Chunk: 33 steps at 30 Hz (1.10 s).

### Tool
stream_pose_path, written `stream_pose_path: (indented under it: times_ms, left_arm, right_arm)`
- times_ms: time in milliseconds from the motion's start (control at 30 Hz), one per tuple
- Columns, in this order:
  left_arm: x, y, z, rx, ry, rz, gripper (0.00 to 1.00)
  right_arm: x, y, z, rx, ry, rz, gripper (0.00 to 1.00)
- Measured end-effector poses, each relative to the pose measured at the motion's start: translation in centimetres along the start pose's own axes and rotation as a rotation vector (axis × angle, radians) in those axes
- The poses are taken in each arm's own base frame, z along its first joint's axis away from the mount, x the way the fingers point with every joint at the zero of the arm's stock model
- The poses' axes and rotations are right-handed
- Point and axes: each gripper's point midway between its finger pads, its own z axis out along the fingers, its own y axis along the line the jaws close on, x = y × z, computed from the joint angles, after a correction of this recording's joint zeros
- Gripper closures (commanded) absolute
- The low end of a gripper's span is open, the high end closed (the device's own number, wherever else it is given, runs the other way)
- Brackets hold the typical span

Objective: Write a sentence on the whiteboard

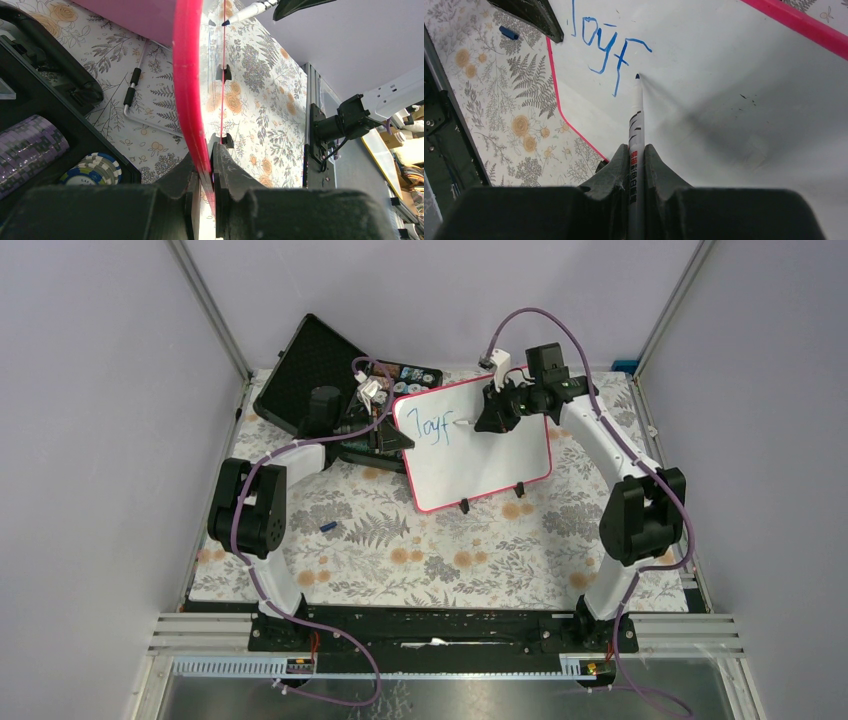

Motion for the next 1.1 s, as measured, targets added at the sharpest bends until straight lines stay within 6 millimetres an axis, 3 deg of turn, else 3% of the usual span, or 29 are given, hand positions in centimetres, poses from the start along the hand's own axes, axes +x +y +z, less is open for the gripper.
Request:
stream_pose_path:
  times_ms: [367, 1100]
  left_arm:
    - [0.04, 0.0, 0.0, 0.0, 0.001, -0.002, 1.0]
    - [0.04, 0.01, 0.0, -0.001, 0.001, -0.003, 1.0]
  right_arm:
    - [0.59, 0.22, 0.89, -0.01, 0.023, 0.006, 1.0]
    - [0.75, -0.4, 0.54, 0.006, 0.024, 0.012, 1.0]
